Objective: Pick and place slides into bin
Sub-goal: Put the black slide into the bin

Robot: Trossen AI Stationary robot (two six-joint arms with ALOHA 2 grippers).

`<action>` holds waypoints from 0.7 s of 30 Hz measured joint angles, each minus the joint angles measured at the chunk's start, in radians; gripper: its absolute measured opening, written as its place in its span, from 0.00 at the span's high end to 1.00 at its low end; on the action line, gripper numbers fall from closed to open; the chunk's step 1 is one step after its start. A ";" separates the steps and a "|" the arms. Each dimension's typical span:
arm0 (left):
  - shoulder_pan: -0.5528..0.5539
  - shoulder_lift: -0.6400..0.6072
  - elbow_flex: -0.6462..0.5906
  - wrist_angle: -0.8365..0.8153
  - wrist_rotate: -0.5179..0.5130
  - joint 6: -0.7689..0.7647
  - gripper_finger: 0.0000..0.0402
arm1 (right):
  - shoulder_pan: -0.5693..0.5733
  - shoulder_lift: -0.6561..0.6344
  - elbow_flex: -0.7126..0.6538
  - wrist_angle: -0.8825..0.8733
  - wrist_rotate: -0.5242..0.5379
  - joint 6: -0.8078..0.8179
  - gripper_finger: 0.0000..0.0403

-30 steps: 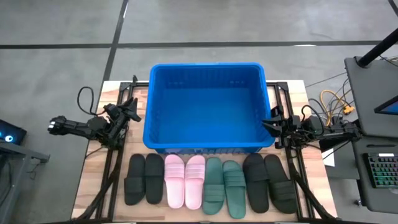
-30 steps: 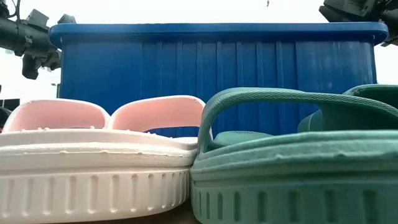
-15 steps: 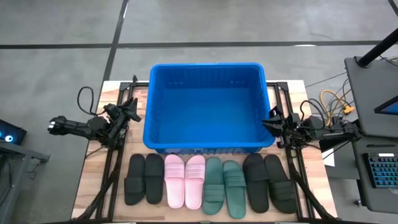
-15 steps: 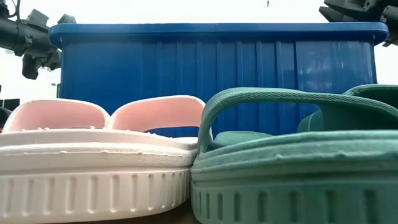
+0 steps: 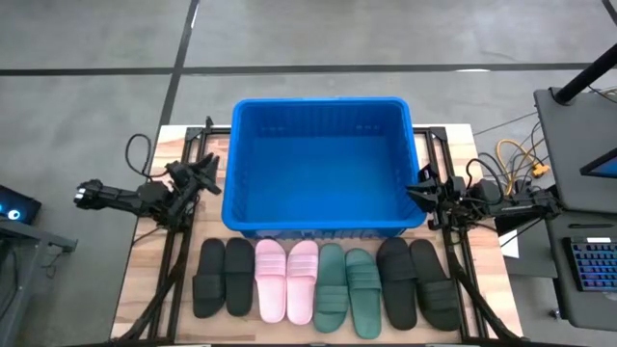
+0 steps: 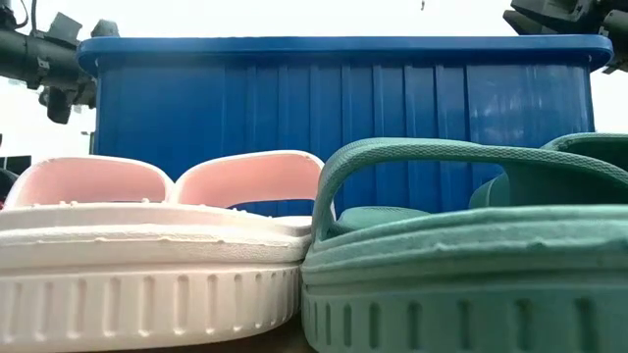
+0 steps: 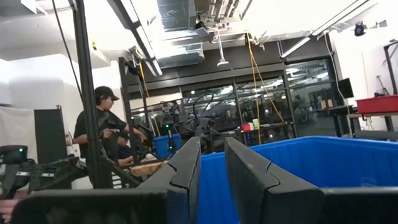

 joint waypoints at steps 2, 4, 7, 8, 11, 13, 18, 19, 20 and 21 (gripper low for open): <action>0.000 0.000 0.000 -0.030 0.116 0.044 0.71 | 0.000 0.000 0.000 0.000 0.000 -0.001 0.84; 0.000 0.000 0.000 -0.060 0.227 0.072 0.71 | 0.000 0.000 0.000 0.000 0.000 -0.005 0.84; 0.000 0.001 0.000 -0.068 0.300 0.083 0.71 | 0.000 0.000 0.000 0.000 0.000 0.000 0.84; 0.000 0.001 0.000 -0.067 0.310 0.081 0.71 | 0.000 0.000 0.000 0.000 0.000 0.000 0.84; 0.000 0.001 0.000 -0.065 0.321 0.082 0.71 | 0.000 0.000 0.000 0.000 0.000 -0.005 0.84; 0.000 0.000 0.000 -0.057 0.325 0.081 0.71 | 0.000 0.000 0.000 0.000 0.000 -0.001 0.84; 0.000 0.000 0.000 -0.057 0.415 0.085 0.71 | 0.000 0.000 0.000 0.000 0.000 -0.005 0.84; 0.000 0.000 0.000 -0.057 0.442 0.079 0.71 | 0.000 0.000 0.000 0.000 0.000 -0.004 0.84; 0.000 0.000 0.000 -0.058 0.474 0.078 0.71 | 0.000 0.000 0.000 0.000 0.000 0.000 0.84; 0.000 -0.001 0.000 -0.057 0.515 0.069 0.71 | 0.000 0.000 0.000 0.000 0.000 0.000 0.84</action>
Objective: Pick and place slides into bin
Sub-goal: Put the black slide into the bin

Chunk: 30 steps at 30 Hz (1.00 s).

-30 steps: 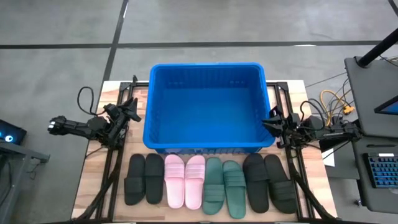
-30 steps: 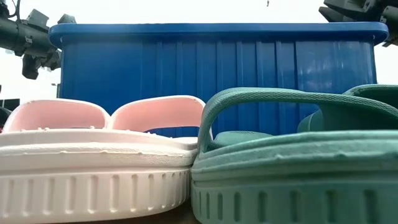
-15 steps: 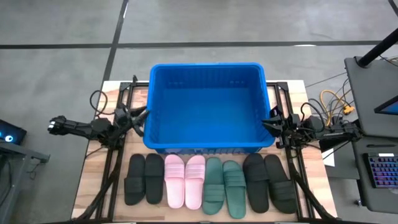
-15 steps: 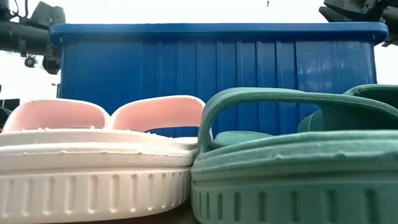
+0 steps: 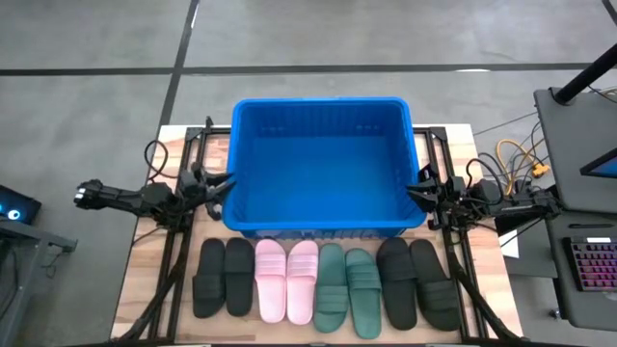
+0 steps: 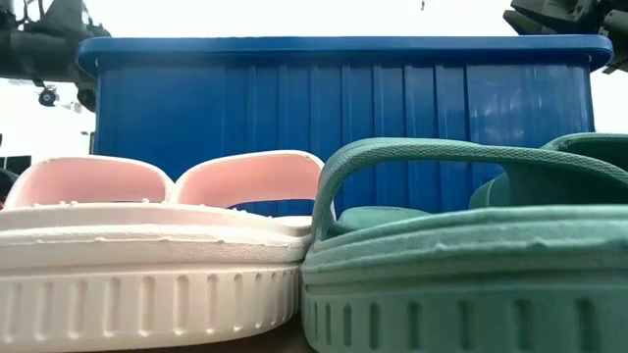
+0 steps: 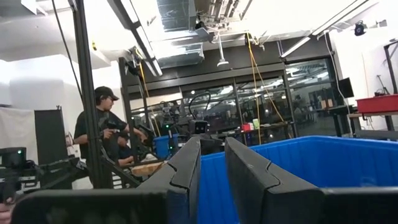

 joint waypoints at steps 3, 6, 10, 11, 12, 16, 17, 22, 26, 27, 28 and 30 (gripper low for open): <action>0.000 0.000 0.000 -0.001 0.102 -0.095 0.71 | 0.000 0.000 0.000 0.000 0.000 -0.005 0.84; 0.000 0.000 0.000 0.001 0.112 -0.165 0.71 | 0.000 0.000 0.000 0.003 0.000 0.004 0.84; 0.000 0.000 0.000 0.033 0.100 -0.175 0.71 | 0.000 0.000 0.000 0.011 0.000 0.043 0.84; 0.000 0.001 0.000 0.051 0.092 -0.174 0.71 | 0.000 0.000 0.000 0.014 0.000 0.058 0.84; 0.000 0.001 0.000 0.068 0.090 -0.174 0.71 | 0.000 0.000 0.000 0.018 0.000 0.074 0.84; 0.000 0.001 0.000 0.134 0.085 -0.174 0.71 | 0.000 0.000 0.000 0.032 0.000 0.117 0.84; 0.000 0.001 0.000 0.154 0.083 -0.174 0.71 | 0.000 0.000 0.000 0.032 0.004 0.129 0.84; 0.000 0.029 0.000 0.270 -0.001 -0.166 0.71 | 0.000 0.000 0.002 0.087 0.085 0.235 0.84; 0.000 0.056 0.005 0.362 -0.028 -0.072 0.71 | 0.000 0.000 0.020 0.136 0.107 0.263 0.84; 0.000 0.065 0.006 0.388 -0.028 -0.052 0.71 | 0.000 0.001 0.039 0.122 0.108 0.266 0.84; 0.000 0.074 0.007 0.414 -0.028 -0.034 0.71 | 0.000 0.005 0.060 0.099 0.108 0.266 0.84; 0.000 0.091 0.015 0.455 -0.028 -0.009 0.70 | 0.000 0.031 0.122 0.040 0.108 0.265 0.84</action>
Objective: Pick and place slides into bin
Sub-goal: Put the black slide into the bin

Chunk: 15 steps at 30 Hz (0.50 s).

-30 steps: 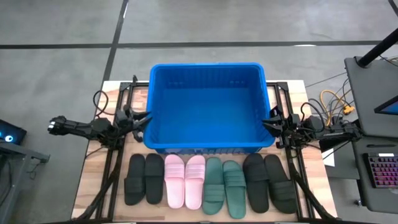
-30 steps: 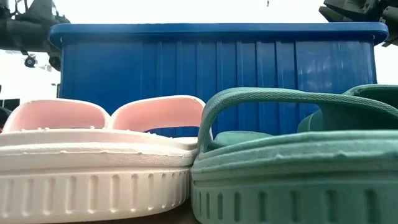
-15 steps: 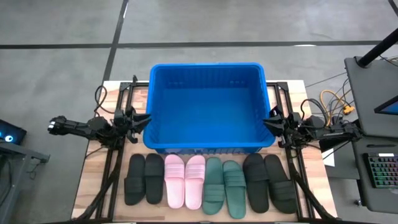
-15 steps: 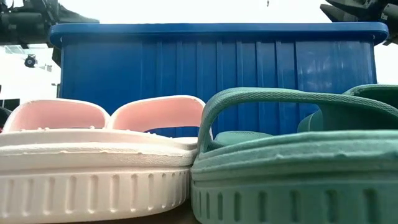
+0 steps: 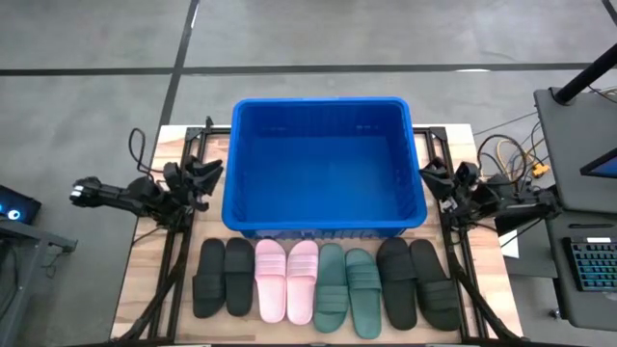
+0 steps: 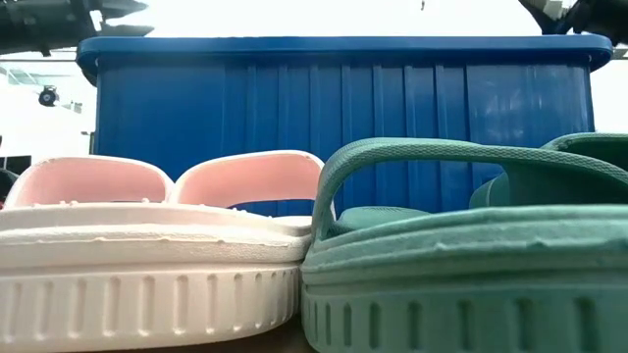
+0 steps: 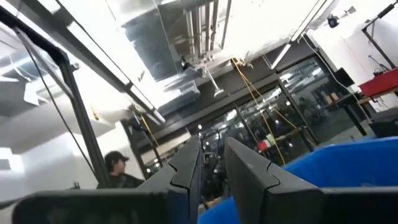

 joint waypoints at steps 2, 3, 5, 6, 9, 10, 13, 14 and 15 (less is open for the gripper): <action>0.000 0.019 0.014 0.016 -0.004 0.000 0.69 | 0.000 0.040 0.077 -0.084 0.000 -0.010 0.82; 0.000 0.028 0.022 0.017 -0.004 0.000 0.68 | 0.000 0.065 0.119 -0.130 0.000 -0.019 0.81; 0.000 0.047 0.035 0.016 -0.005 -0.004 0.64 | 0.000 0.124 0.203 -0.229 0.000 -0.023 0.76; 0.000 0.055 0.042 0.016 -0.006 -0.005 0.61 | 0.000 0.154 0.244 -0.280 -0.001 -0.024 0.73; 0.000 0.073 0.062 0.015 -0.014 -0.005 0.52 | 0.000 0.235 0.378 -0.470 -0.011 -0.028 0.64; 0.000 0.074 0.071 0.015 -0.014 -0.005 0.50 | 0.000 0.260 0.419 -0.531 -0.011 -0.027 0.61; 0.000 0.073 0.108 0.017 -0.011 -0.051 0.47 | 0.000 0.328 0.527 -0.661 -0.040 0.001 0.57; 0.000 0.070 0.120 0.017 -0.003 -0.065 0.46 | 0.000 0.351 0.560 -0.680 -0.071 0.022 0.56; 0.000 0.068 0.132 0.016 0.016 -0.067 0.46 | 0.000 0.373 0.593 -0.689 -0.105 0.035 0.55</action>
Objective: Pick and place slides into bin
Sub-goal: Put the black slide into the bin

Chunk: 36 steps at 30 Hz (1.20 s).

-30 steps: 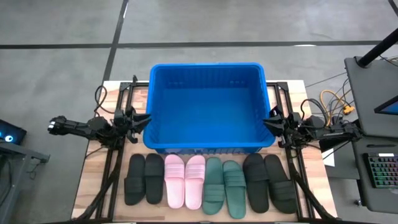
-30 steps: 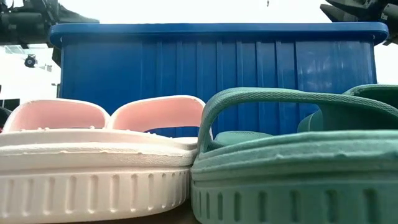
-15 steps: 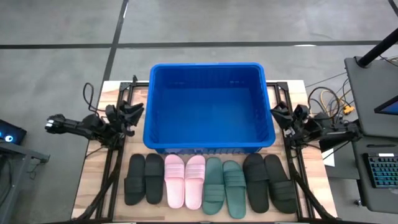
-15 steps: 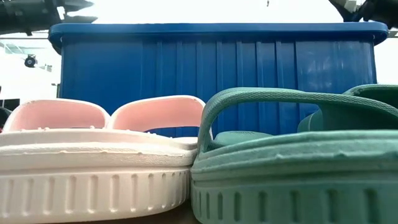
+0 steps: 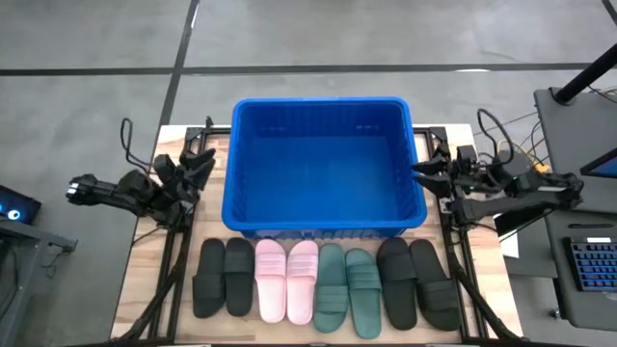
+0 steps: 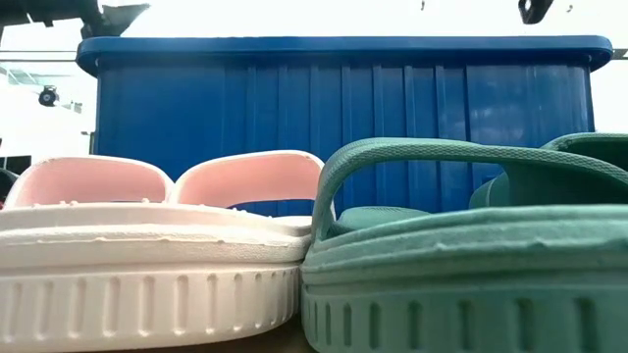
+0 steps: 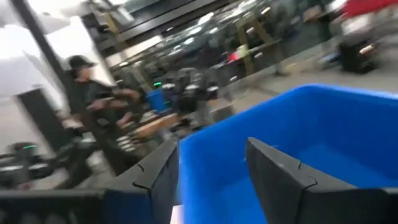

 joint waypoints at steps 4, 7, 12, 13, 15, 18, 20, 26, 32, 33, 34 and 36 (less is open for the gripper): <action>0.000 0.016 0.052 0.003 0.126 0.011 0.46 | 0.000 0.082 0.111 -0.013 -0.101 -0.029 0.55; 0.000 0.046 0.076 -0.005 0.183 0.054 0.46 | 0.000 0.145 0.187 -0.089 -0.102 -0.067 0.54; 0.000 0.059 0.099 -0.009 0.160 0.114 0.46 | 0.000 0.230 0.336 -0.422 -0.131 -0.002 0.52; 0.000 0.058 0.099 -0.009 0.156 0.116 0.46 | 0.000 0.245 0.364 -0.481 -0.150 0.013 0.52; 0.000 0.054 0.098 -0.010 0.154 0.116 0.46 | 0.000 0.269 0.411 -0.558 -0.191 0.048 0.53; 0.000 0.047 0.097 -0.009 0.148 0.117 0.46 | 0.000 0.295 0.463 -0.587 -0.260 0.069 0.54; 0.000 0.046 0.097 -0.010 0.135 0.119 0.46 | 0.000 0.308 0.489 -0.587 -0.320 0.070 0.55; 0.000 0.056 0.095 -0.009 0.097 0.119 0.46 | 0.001 0.356 0.533 -0.594 -0.514 0.117 0.55; 0.000 0.074 0.093 -0.008 0.055 0.112 0.46 | 0.003 0.388 0.568 -0.800 -0.669 0.230 0.55; 0.000 0.079 0.093 -0.010 0.046 0.112 0.46 | 0.003 0.388 0.569 -0.843 -0.669 0.237 0.55; 0.000 0.083 0.093 -0.009 0.040 0.111 0.46 | 0.003 0.388 0.570 -0.881 -0.670 0.238 0.55; 0.000 0.093 0.093 -0.008 0.019 0.112 0.46 | 0.003 0.388 0.569 -0.941 -0.669 0.231 0.55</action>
